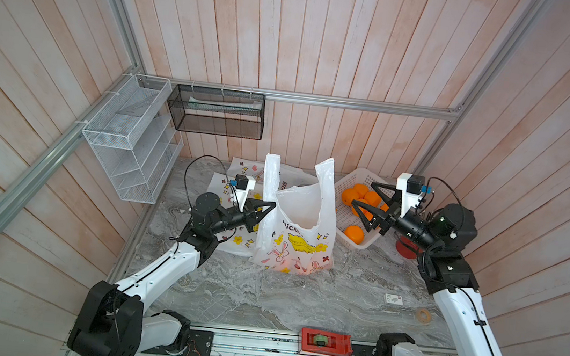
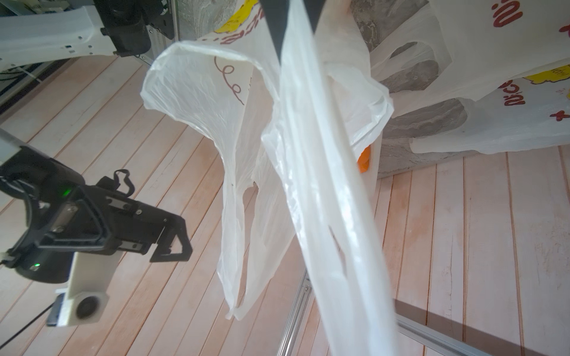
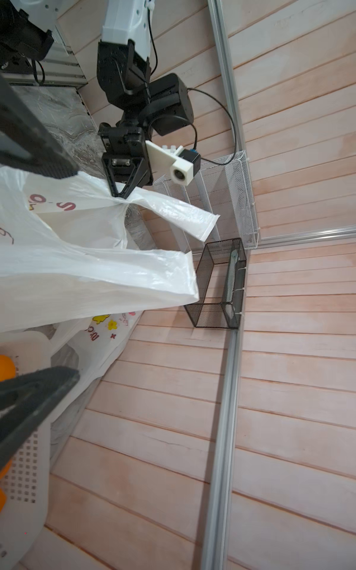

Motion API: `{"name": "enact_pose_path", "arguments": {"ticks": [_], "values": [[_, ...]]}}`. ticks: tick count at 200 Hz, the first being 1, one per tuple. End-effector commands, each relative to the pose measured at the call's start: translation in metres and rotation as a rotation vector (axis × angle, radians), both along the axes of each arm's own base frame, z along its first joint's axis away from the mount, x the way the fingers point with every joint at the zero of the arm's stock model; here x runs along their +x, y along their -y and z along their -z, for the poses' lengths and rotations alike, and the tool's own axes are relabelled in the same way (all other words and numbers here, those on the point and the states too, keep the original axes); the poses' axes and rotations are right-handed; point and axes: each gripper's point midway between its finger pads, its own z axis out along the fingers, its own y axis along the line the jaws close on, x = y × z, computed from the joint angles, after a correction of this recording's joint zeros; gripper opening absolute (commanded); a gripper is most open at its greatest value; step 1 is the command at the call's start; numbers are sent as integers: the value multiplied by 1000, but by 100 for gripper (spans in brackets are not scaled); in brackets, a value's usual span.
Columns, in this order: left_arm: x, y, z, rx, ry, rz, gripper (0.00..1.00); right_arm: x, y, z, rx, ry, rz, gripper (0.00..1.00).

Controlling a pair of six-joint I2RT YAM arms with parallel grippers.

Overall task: Place the oranges into plastic bags & tie knots
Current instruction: Adjust the plastic bag at the center of the board, then tie the plastic bag at the center of the board.

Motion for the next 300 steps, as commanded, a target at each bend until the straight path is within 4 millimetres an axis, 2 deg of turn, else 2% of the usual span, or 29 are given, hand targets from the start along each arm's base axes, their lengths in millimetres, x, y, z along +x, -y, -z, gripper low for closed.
{"name": "enact_pose_path", "arguments": {"ticks": [1,36,78,181,258,275,300], "values": [[-7,0,-2,13,27,25,0,-4,-2,14,-37,75,-64,98],[-6,0,-2,28,44,30,0,-2,-8,36,-65,157,-118,98],[-4,2,-1,37,50,43,0,6,-22,49,-91,230,-192,98],[-1,5,0,49,48,57,0,40,-78,61,-103,249,-389,98],[6,6,1,53,43,54,0,65,-115,73,-104,212,-461,98],[8,4,0,52,46,48,0,69,-121,75,-102,206,-469,97],[9,2,0,53,44,40,0,72,-129,77,-98,182,-495,86]]}}
